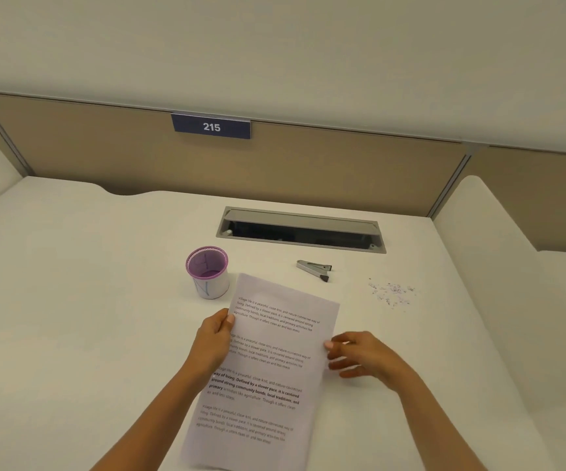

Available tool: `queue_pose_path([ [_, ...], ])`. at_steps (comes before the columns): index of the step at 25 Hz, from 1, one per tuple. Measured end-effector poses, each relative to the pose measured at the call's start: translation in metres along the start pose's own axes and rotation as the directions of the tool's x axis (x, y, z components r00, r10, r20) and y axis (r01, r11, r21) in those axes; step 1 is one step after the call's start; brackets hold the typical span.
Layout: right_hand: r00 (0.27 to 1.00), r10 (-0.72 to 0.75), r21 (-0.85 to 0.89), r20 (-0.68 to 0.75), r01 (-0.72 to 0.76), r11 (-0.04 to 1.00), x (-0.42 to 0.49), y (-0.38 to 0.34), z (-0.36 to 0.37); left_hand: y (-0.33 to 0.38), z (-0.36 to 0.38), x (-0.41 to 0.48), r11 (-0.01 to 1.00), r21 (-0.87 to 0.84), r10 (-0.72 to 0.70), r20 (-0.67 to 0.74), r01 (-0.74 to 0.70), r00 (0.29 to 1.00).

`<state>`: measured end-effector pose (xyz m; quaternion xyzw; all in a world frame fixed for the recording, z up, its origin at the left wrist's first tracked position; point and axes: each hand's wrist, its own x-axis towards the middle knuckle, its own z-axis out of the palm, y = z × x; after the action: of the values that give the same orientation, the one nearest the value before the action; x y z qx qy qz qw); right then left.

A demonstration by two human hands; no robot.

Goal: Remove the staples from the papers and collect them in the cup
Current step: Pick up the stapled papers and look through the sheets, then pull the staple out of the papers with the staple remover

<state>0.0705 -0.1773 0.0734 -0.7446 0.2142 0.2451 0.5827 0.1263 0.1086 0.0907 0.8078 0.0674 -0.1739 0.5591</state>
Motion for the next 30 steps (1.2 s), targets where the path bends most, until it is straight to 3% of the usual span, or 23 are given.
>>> queue_pose_path([
  [3,0.958,-0.132,-0.221,-0.256,0.075,0.972,0.052,-0.047,-0.022,-0.002,-0.002,0.008,1.000,0.026,-0.009,0.000,0.009,1.000],
  [5,0.915,-0.253,-0.457,-0.316,0.087,0.885,0.090,-0.074,-0.026,-0.003,-0.001,0.010,0.999,0.044,-0.016,0.017,0.015,1.000],
  [7,0.903,-0.317,-0.620,-0.290,0.075,0.781,0.125,-0.091,-0.027,-0.004,0.001,0.013,0.999,0.050,-0.016,0.033,0.014,0.999],
  [12,0.930,-0.302,-0.874,-0.208,-0.038,0.484,0.187,-0.098,-0.026,0.000,0.003,0.018,0.998,0.068,-0.006,0.080,0.001,0.997],
  [18,0.901,-0.387,-0.936,-0.194,-0.052,0.349,0.207,-0.088,-0.021,-0.003,0.008,0.021,0.999,0.052,-0.007,0.108,0.001,0.994],
  [21,0.921,-0.331,-0.910,-0.204,-0.054,0.410,0.204,-0.083,-0.018,-0.003,0.010,0.019,0.998,0.065,-0.008,0.121,0.000,0.993],
  [25,0.944,-0.235,-0.713,-0.230,0.001,0.702,0.182,-0.085,-0.015,0.000,0.008,0.016,0.997,0.076,0.003,0.124,-0.012,0.992],
  [28,0.954,-0.218,-0.280,-0.207,0.156,0.947,0.139,-0.096,-0.011,0.006,0.006,0.010,0.996,0.083,0.018,0.132,-0.029,0.991],
  [30,0.945,-0.287,0.089,-0.155,0.302,0.949,0.099,-0.106,-0.009,0.013,0.005,0.004,0.994,0.098,0.039,0.143,-0.053,0.989],
])
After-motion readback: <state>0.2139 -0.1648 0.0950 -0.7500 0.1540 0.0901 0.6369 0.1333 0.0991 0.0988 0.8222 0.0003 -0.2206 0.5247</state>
